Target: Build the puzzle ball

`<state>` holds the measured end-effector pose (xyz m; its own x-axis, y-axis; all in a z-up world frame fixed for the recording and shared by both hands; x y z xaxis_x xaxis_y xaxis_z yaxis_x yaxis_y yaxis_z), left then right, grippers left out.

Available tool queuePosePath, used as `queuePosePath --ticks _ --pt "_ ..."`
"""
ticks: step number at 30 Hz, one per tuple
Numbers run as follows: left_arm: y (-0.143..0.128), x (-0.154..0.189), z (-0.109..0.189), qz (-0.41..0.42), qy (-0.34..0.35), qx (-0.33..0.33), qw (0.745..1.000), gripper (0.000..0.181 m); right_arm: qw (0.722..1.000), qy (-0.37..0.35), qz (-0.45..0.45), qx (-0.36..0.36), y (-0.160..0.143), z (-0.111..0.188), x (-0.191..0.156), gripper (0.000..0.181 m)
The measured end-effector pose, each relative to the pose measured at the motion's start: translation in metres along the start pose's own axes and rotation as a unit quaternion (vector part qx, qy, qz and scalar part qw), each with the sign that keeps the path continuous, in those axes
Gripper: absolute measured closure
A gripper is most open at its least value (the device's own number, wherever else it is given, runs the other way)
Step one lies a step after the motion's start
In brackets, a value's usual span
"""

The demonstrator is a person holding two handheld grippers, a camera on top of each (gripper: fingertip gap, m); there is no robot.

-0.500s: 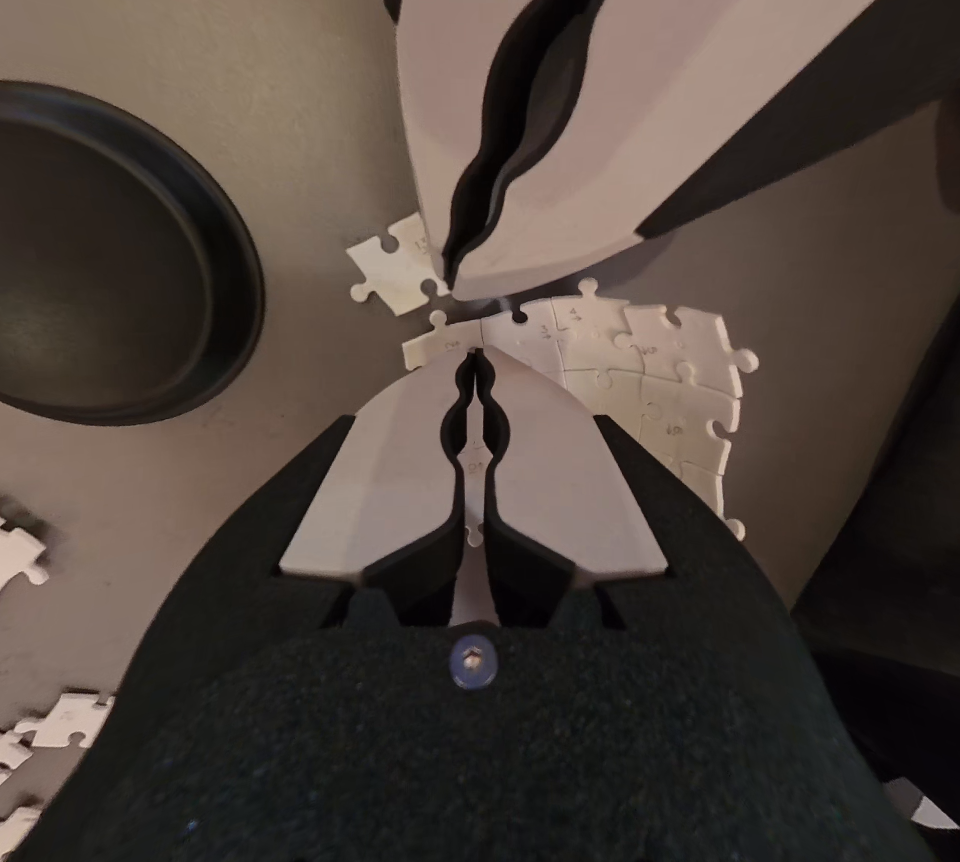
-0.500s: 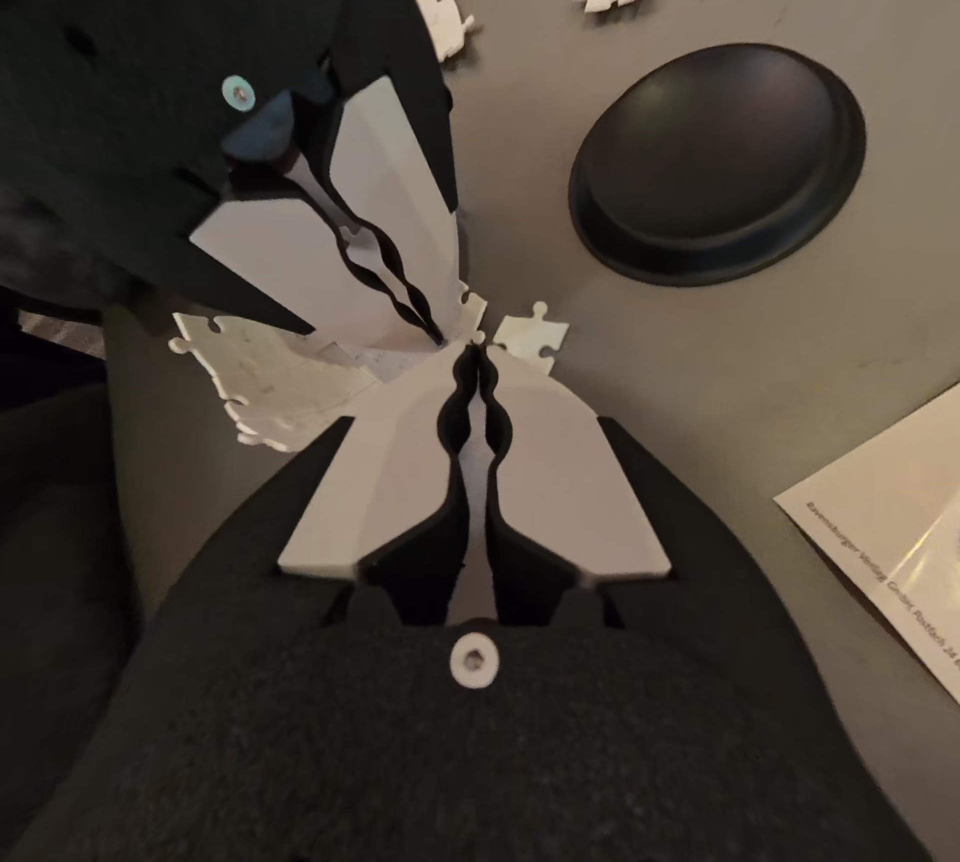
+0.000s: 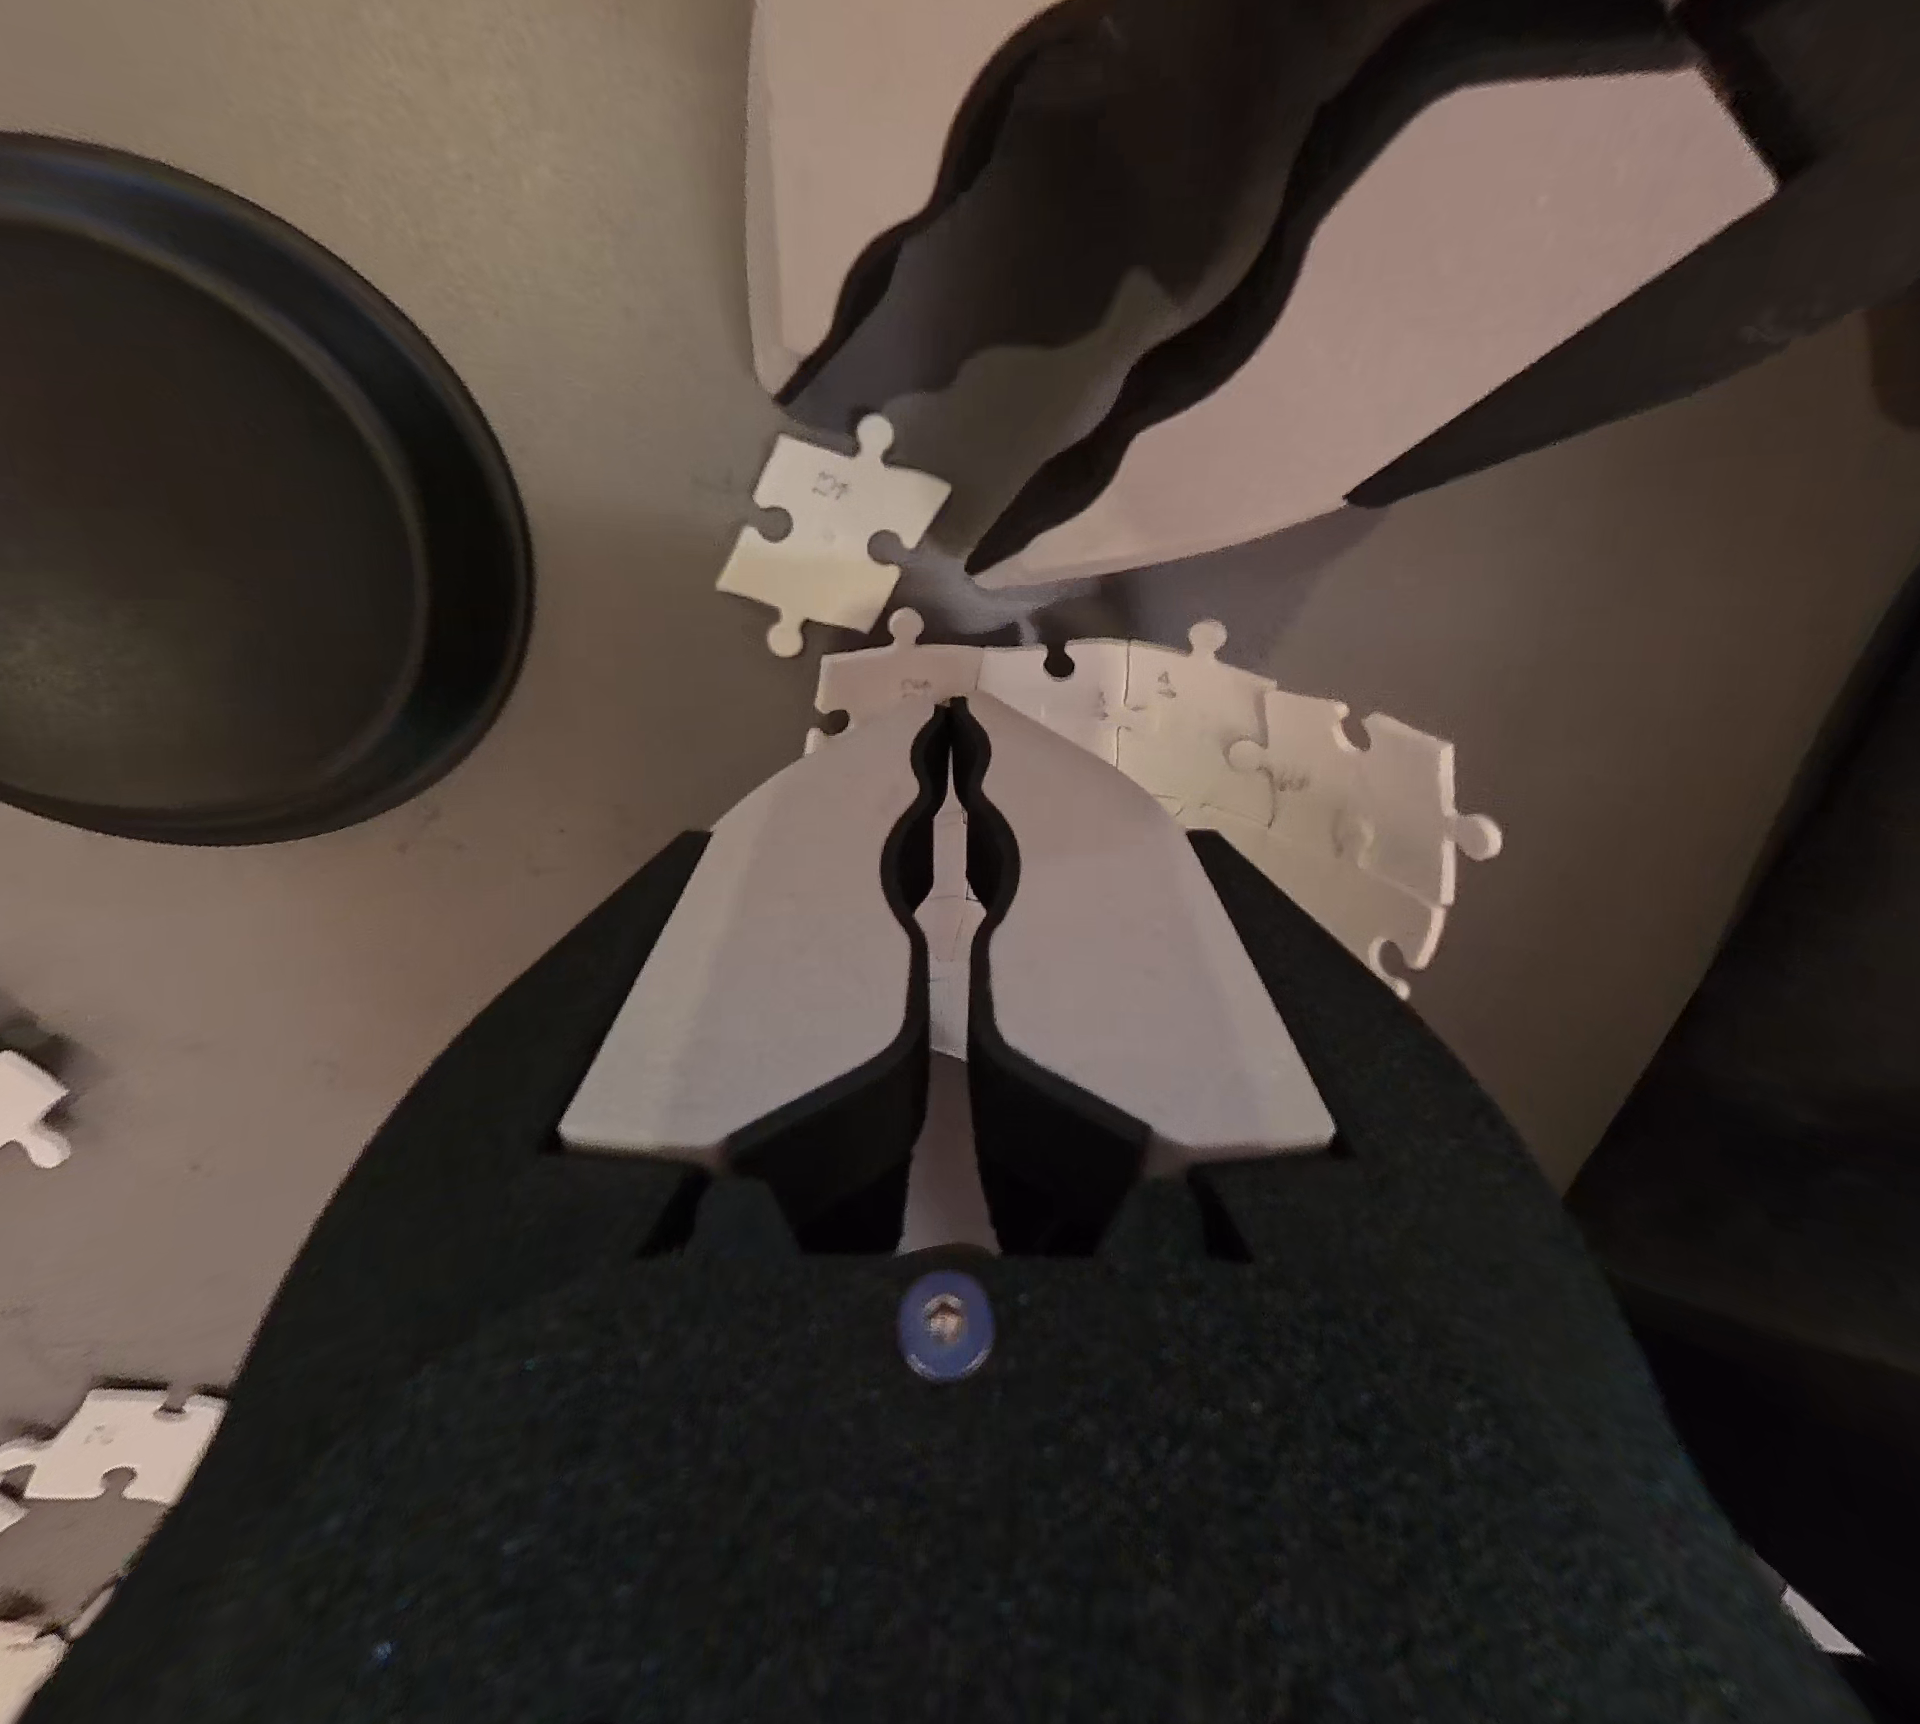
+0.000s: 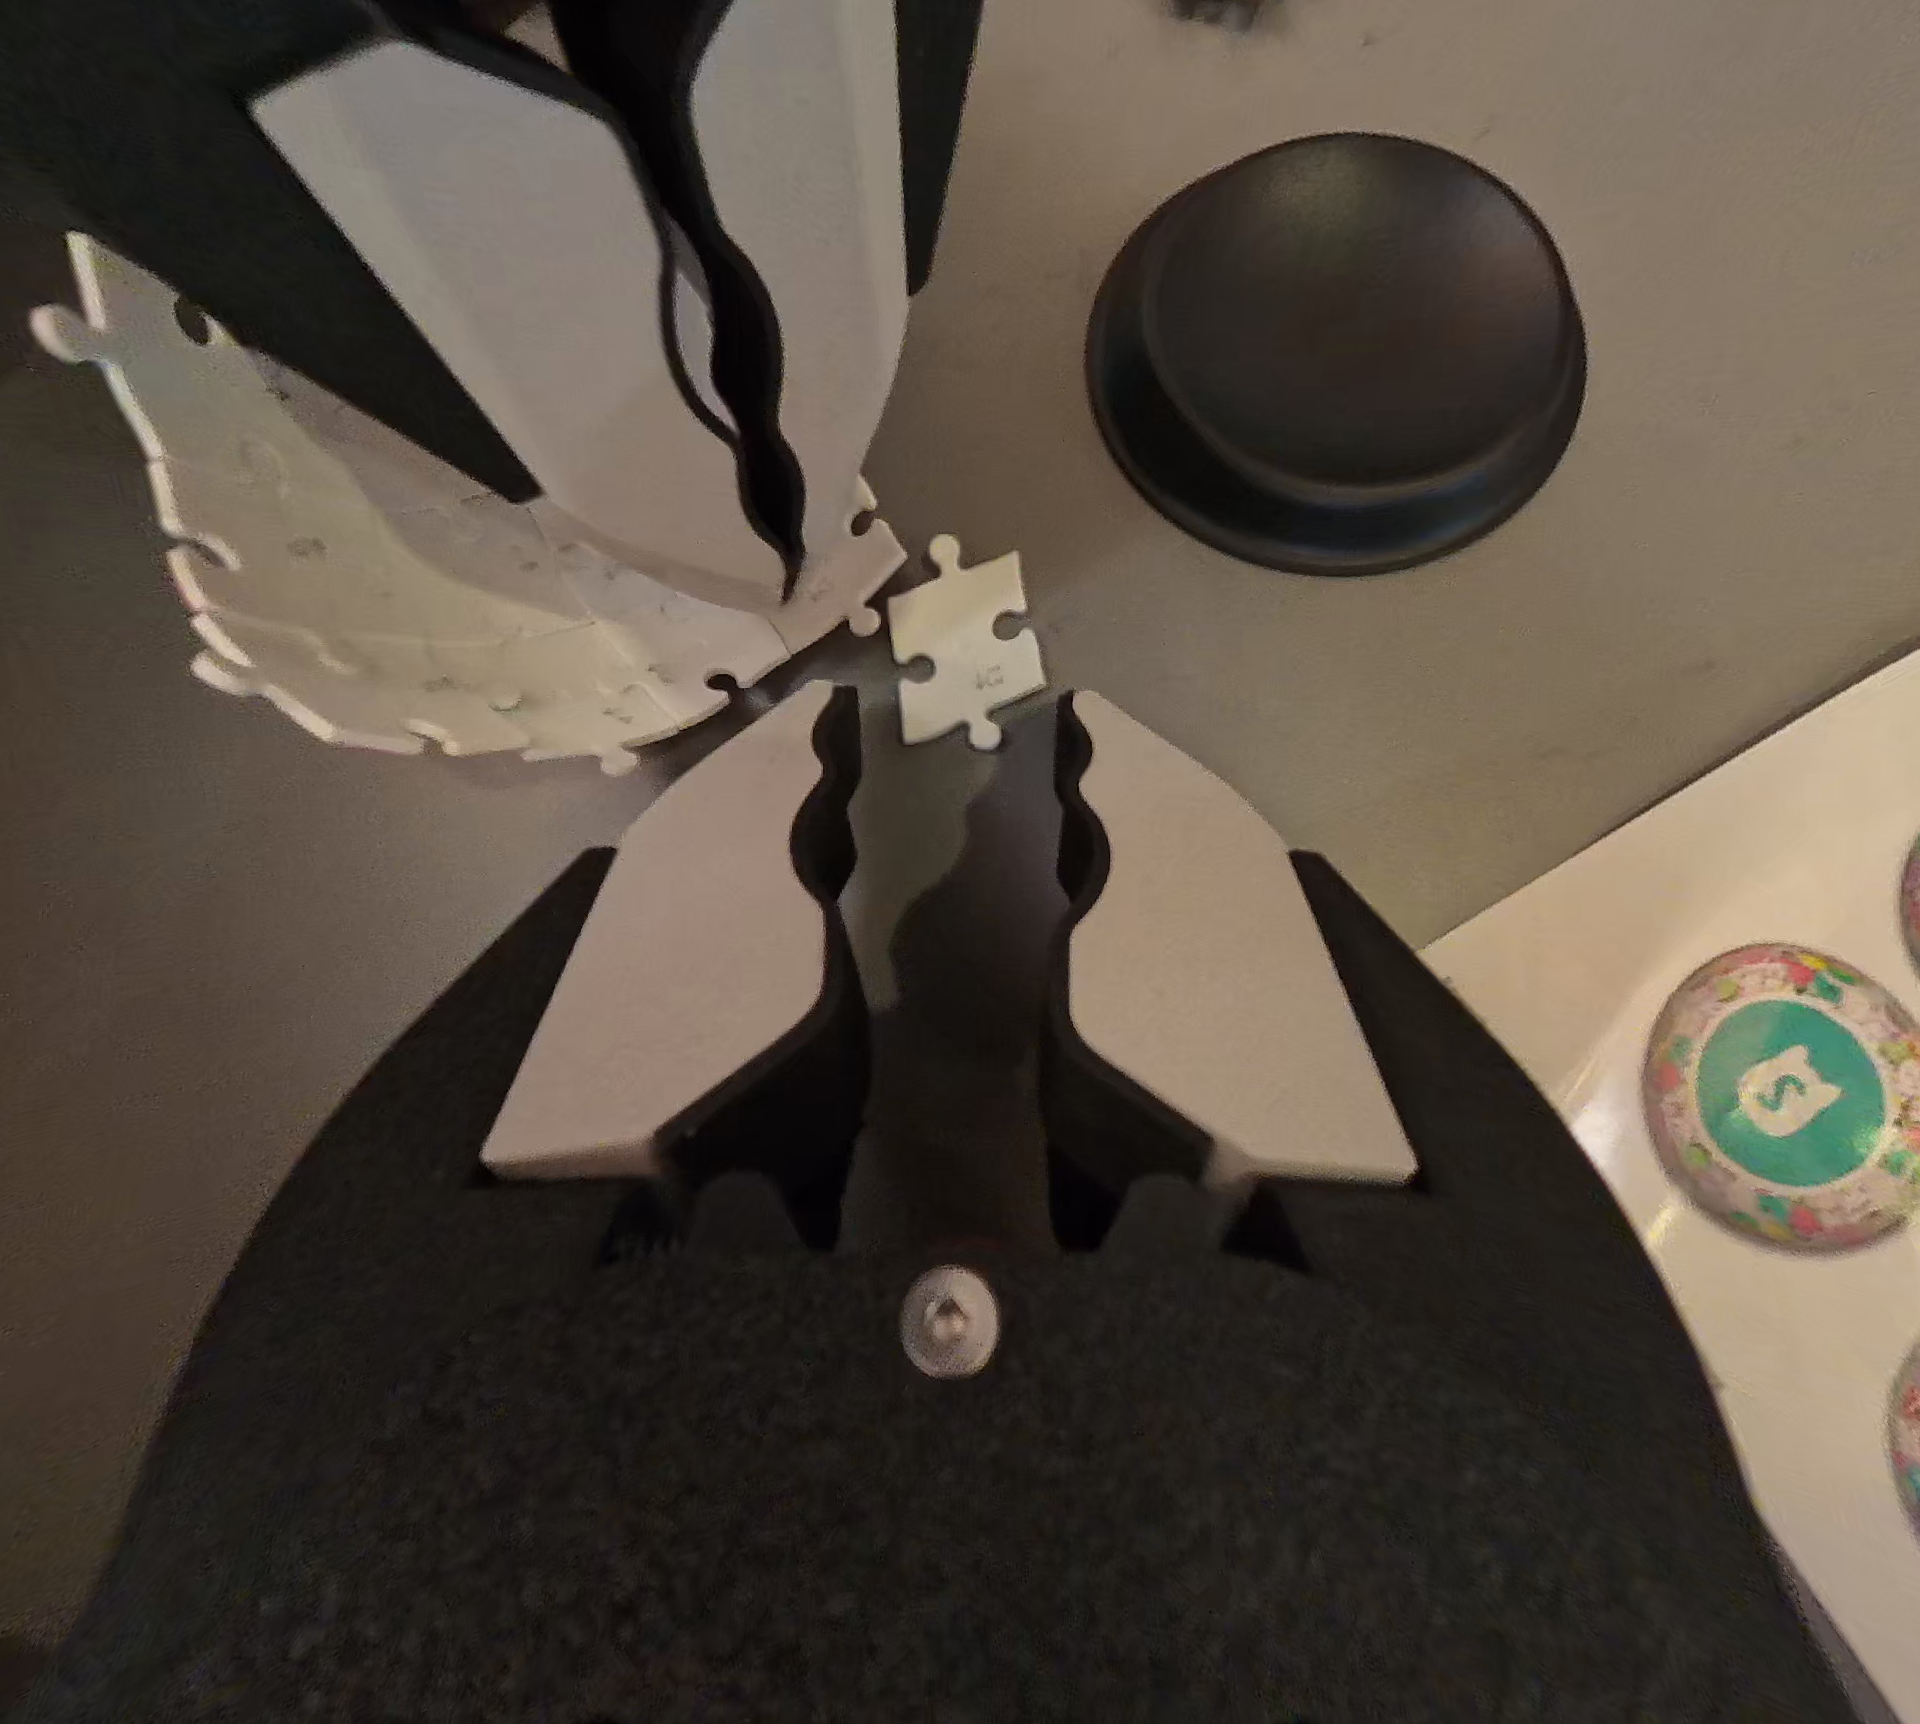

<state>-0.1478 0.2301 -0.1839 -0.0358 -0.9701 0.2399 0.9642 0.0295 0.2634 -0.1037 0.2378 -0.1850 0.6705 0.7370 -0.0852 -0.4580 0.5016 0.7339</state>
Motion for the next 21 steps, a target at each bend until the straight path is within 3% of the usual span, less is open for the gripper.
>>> queuePosePath --ticks 3,6,12,21 --pt "0.000 0.000 0.000 0.005 0.003 0.003 1.000 0.181 1.000 -0.013 0.018 0.007 0.001 0.002 0.000 0.147" --pt "0.000 0.000 0.000 0.015 0.005 0.008 1.000 0.181 1.000 -0.022 0.016 -0.004 -0.003 0.001 0.002 0.162" --pt "-0.003 0.000 0.000 0.029 0.016 0.003 0.999 0.181 0.999 -0.039 0.002 -0.008 -0.007 0.004 0.002 0.163" --pt "-0.007 -0.001 0.002 0.062 0.018 0.003 0.998 0.181 0.990 -0.074 -0.119 0.029 0.006 0.013 -0.002 0.164"
Point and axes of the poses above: each gripper's, where its closed fingertips meet, z back along the fingers, y out of its top, x = y × z across the jaws, the point moved 1 cm from there along z, back along the fingers, and after that the axes turned 3 degrees about x, right-handed, at the moved point
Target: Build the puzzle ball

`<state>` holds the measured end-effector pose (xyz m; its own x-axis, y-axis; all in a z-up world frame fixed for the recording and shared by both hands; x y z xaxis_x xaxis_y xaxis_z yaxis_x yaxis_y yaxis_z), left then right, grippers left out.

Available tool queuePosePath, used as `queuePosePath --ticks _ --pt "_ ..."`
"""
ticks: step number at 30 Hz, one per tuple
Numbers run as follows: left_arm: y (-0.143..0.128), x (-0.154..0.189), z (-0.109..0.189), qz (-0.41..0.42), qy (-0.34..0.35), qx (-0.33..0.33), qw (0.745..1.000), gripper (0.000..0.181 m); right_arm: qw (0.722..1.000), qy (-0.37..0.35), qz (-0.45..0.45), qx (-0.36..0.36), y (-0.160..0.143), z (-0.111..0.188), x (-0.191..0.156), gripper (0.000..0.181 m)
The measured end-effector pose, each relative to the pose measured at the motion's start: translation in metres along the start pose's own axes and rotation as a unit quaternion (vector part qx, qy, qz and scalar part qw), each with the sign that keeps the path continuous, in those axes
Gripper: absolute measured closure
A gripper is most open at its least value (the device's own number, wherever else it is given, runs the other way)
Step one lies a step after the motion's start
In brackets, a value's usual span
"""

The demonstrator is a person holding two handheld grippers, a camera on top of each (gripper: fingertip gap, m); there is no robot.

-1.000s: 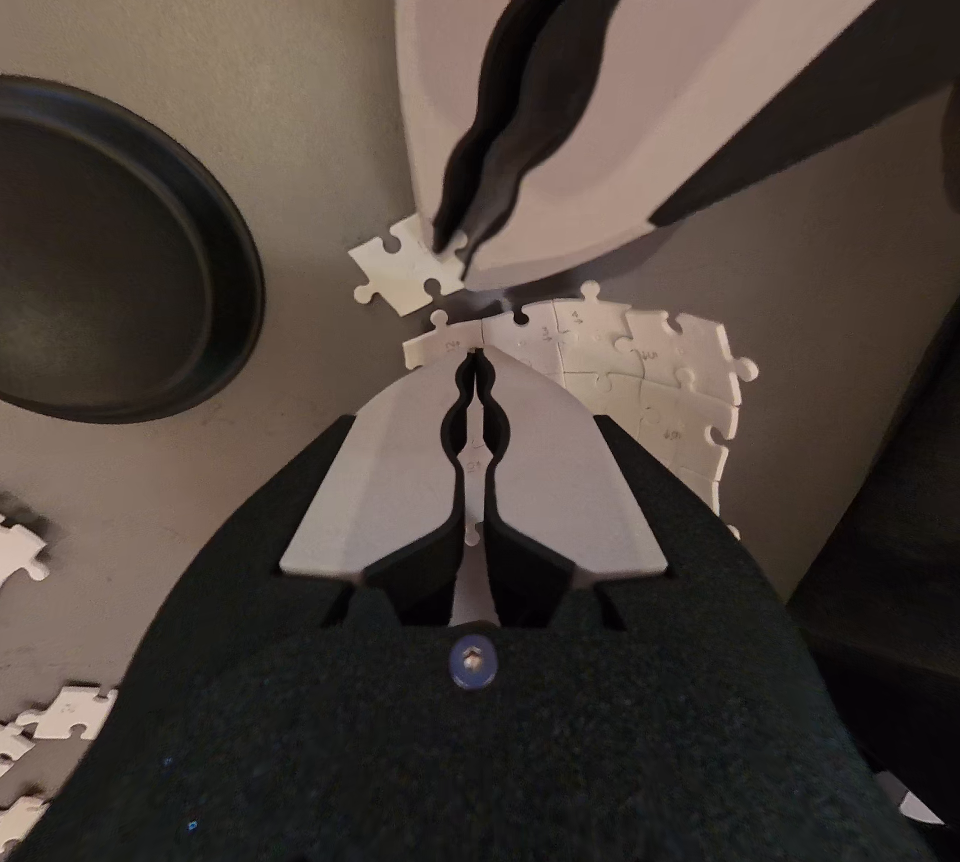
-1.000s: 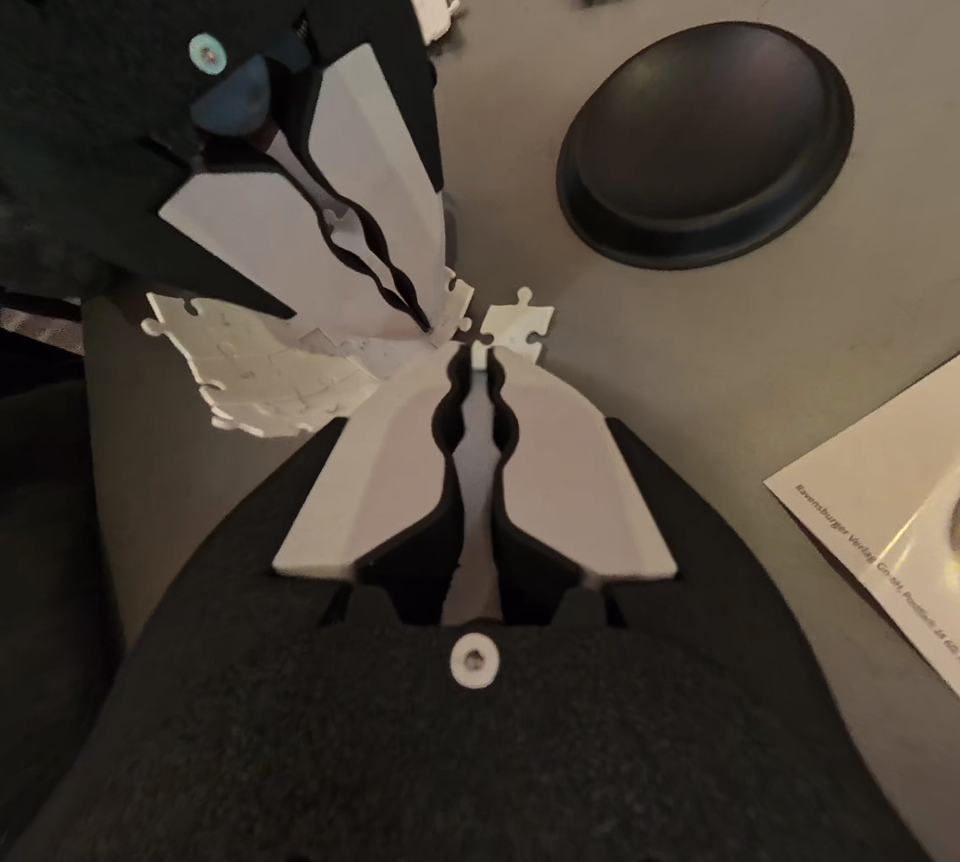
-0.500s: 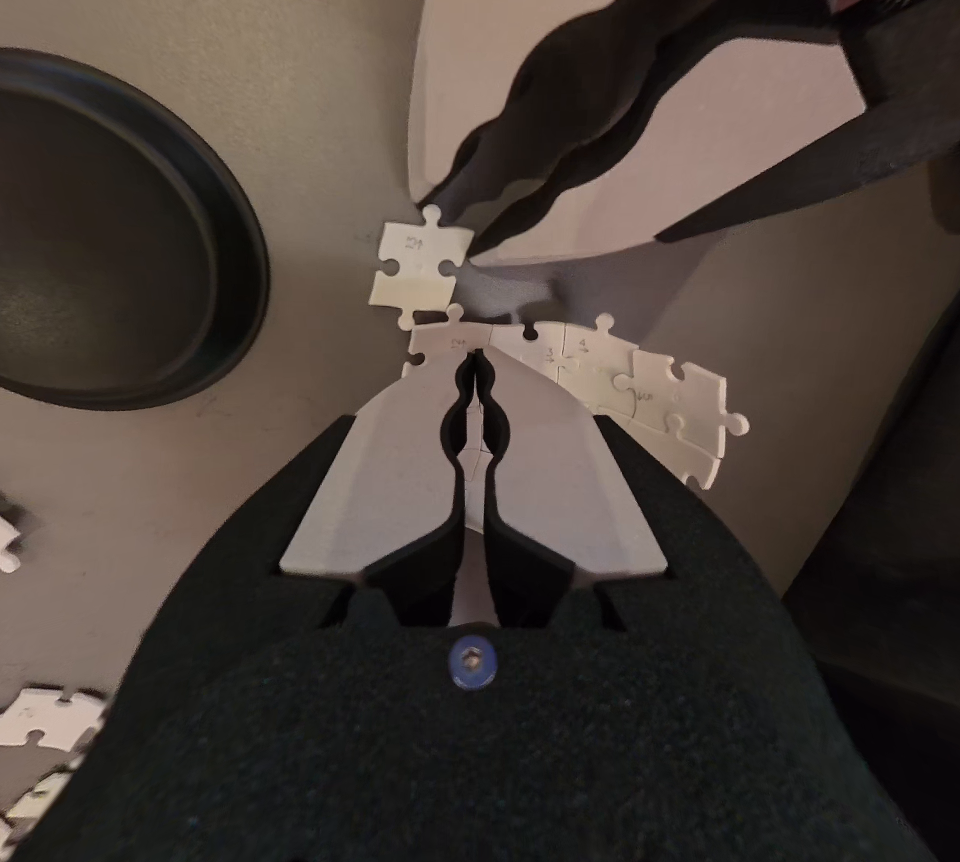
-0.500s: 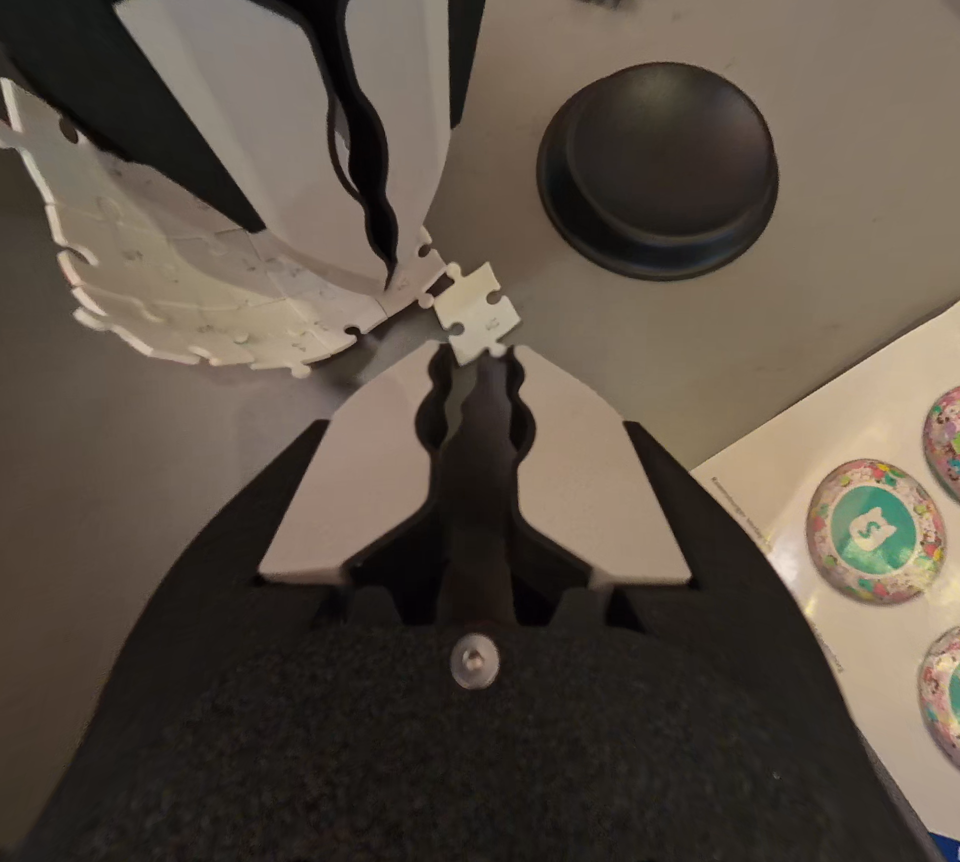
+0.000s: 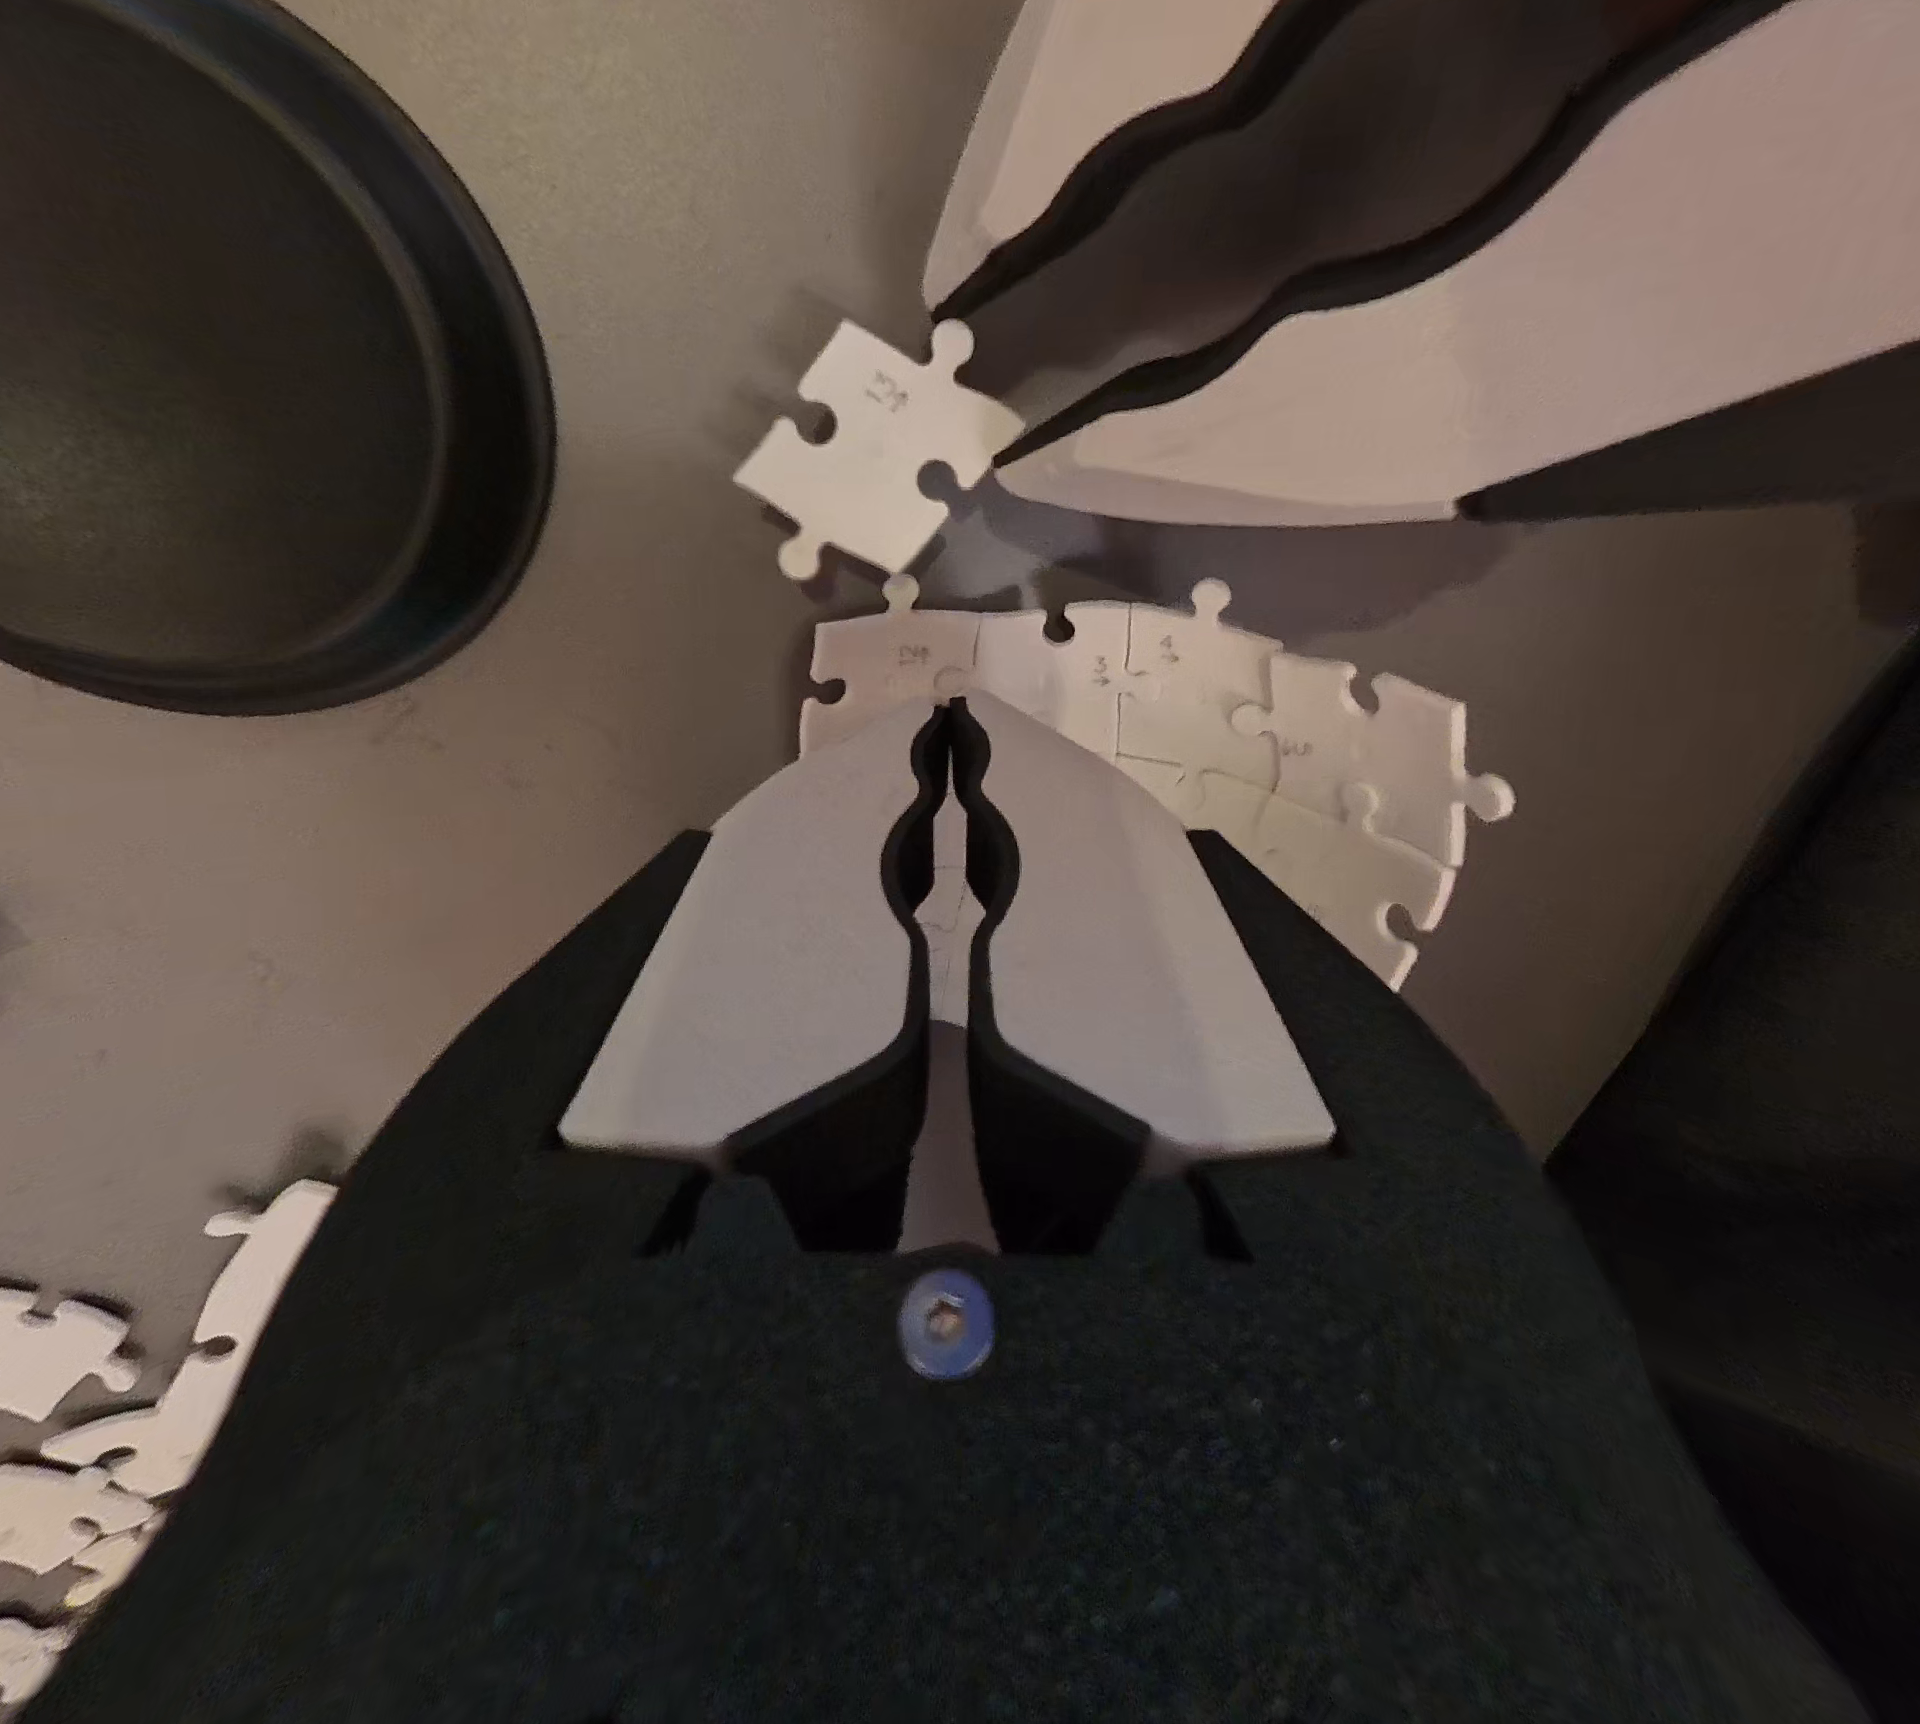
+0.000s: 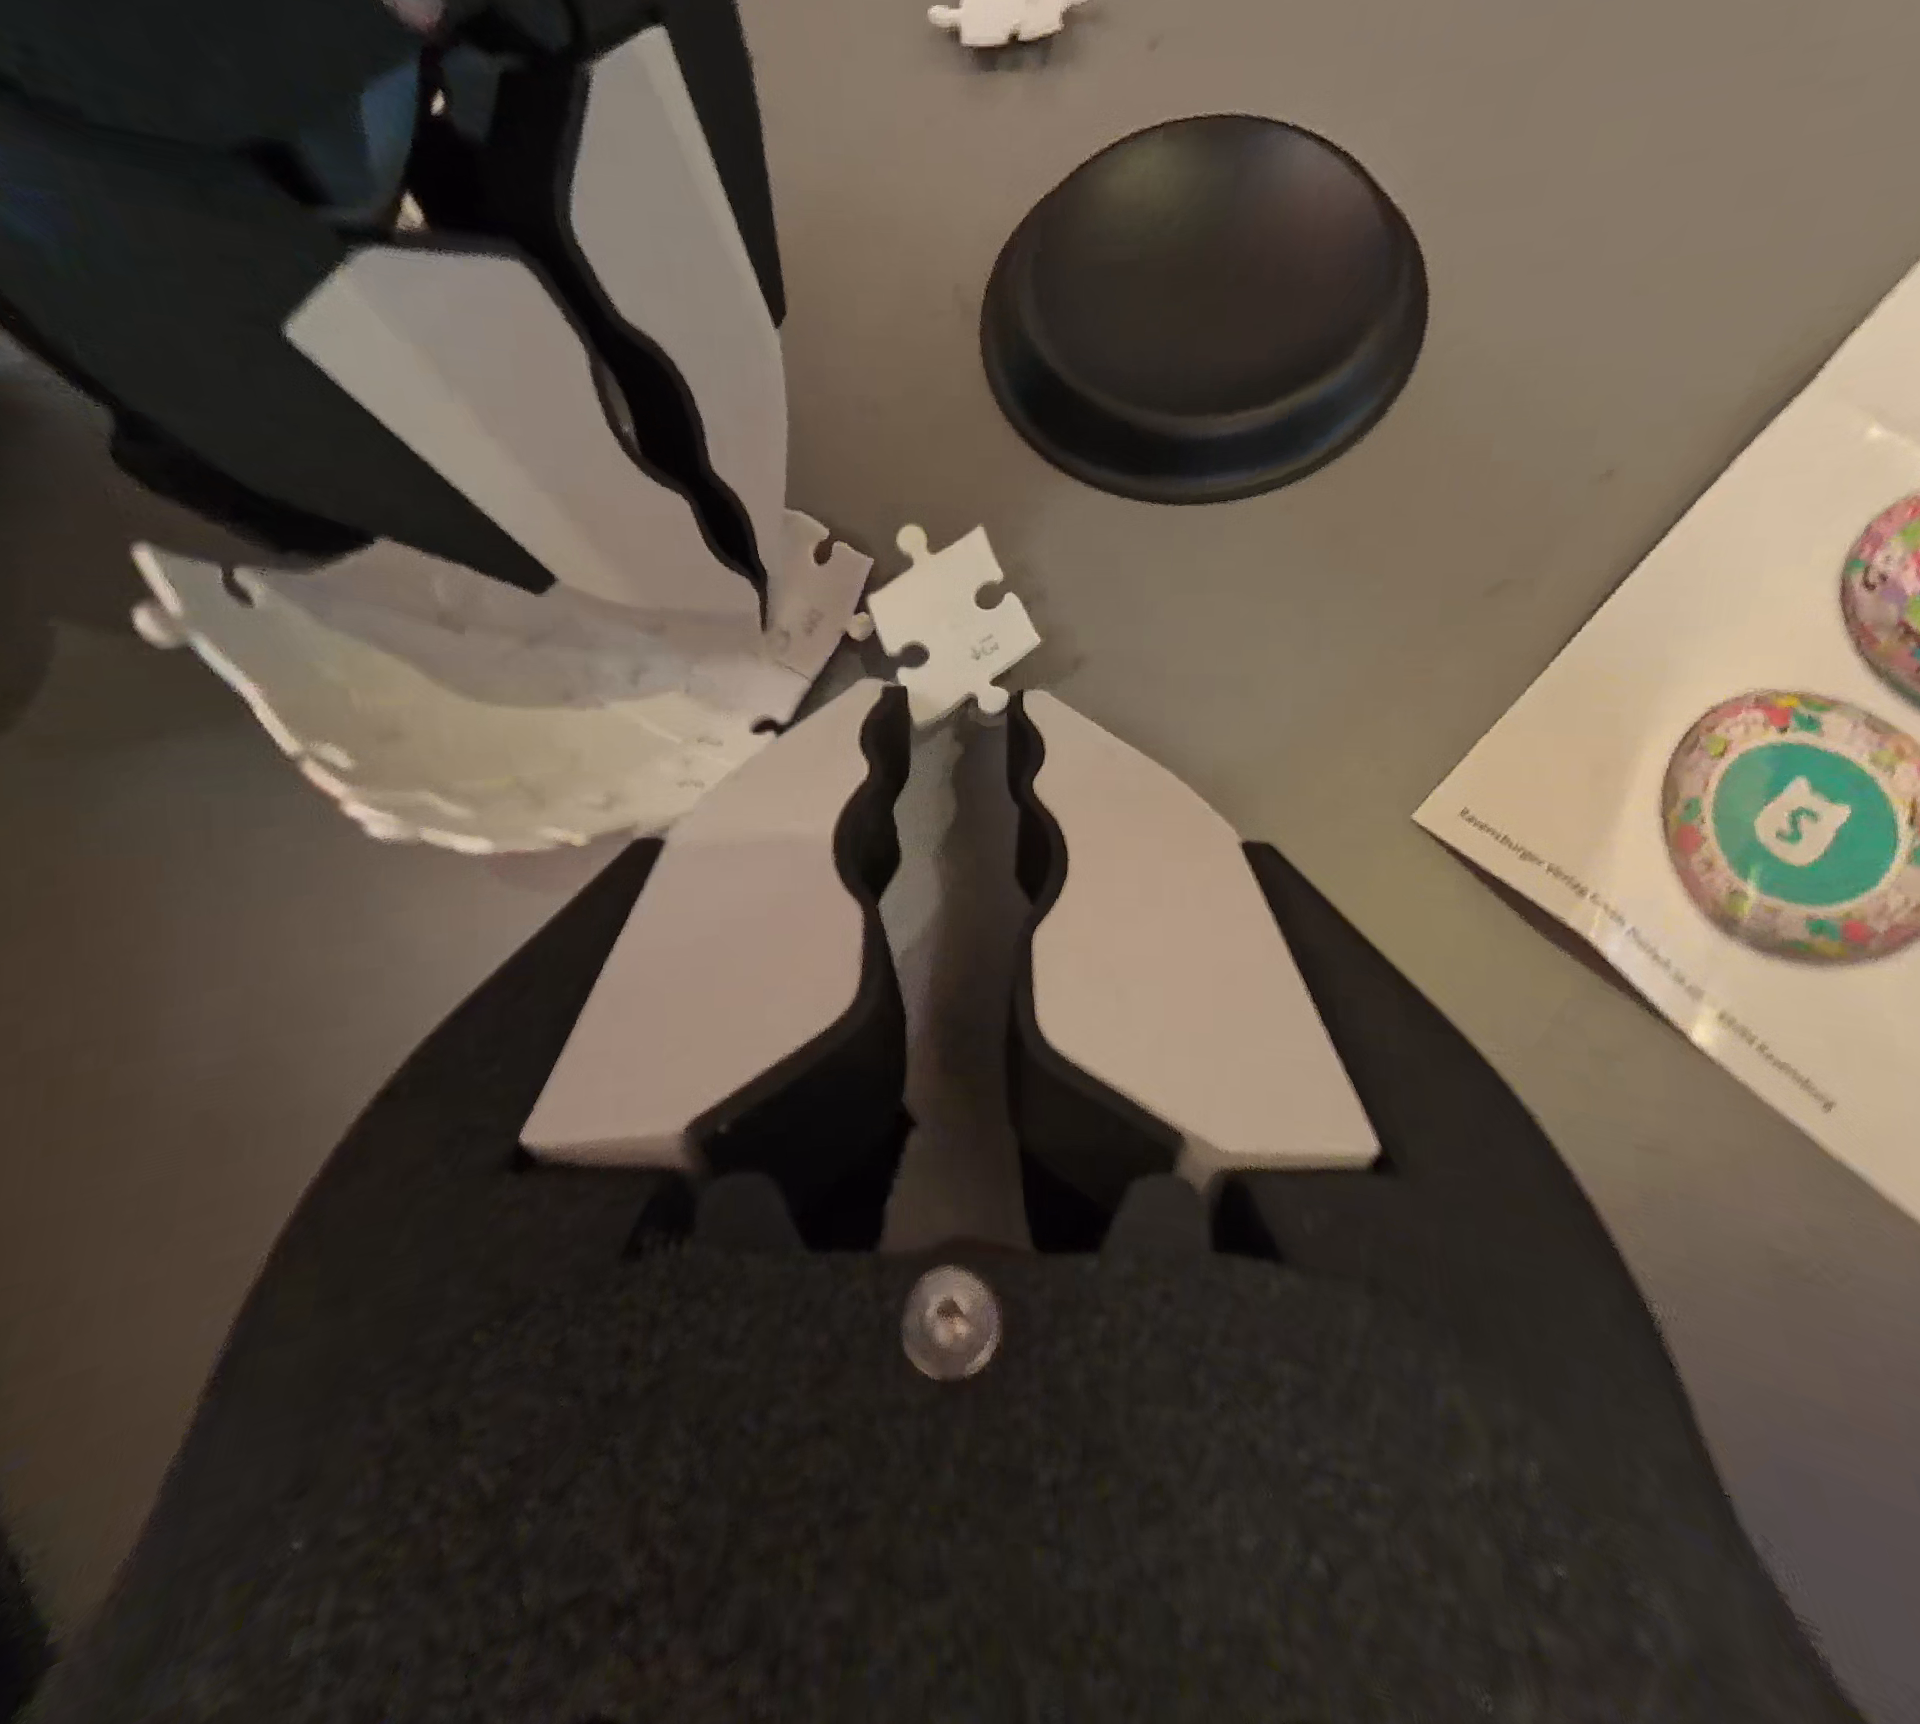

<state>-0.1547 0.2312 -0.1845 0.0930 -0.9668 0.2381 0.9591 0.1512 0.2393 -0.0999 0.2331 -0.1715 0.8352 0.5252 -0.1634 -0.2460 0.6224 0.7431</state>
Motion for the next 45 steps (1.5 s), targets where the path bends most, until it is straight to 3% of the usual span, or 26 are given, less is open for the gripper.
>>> queuePosePath --ticks 9,21,28,32,45 --pt "0.000 0.000 0.000 0.004 0.004 0.002 1.000 0.181 0.998 -0.018 -0.055 -0.022 -0.003 -0.014 -0.004 0.163" --pt "0.000 0.000 0.000 0.005 0.011 -0.005 1.000 0.181 0.995 0.057 -0.079 -0.017 -0.004 -0.008 -0.021 0.160" --pt "-0.002 0.000 0.000 0.003 0.011 -0.002 1.000 0.181 0.990 0.098 0.098 -0.025 -0.002 -0.012 -0.010 0.151" --pt "-0.004 -0.001 0.001 0.011 0.001 0.000 1.000 0.181 0.976 0.085 0.199 0.011 0.006 -0.016 -0.010 0.141" --pt "-0.014 -0.002 0.004 0.016 0.004 -0.002 1.000 0.181 0.973 0.087 0.209 -0.031 -0.002 -0.025 -0.008 0.150"
Point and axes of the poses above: each gripper's, where its closed fingertips meet, z back along the fingers, y out of its top, x = y × z across the jaws, the point moved 1 cm from there along z, back along the fingers, and after that the axes turned 3 degrees about x, right-handed, at the moved point
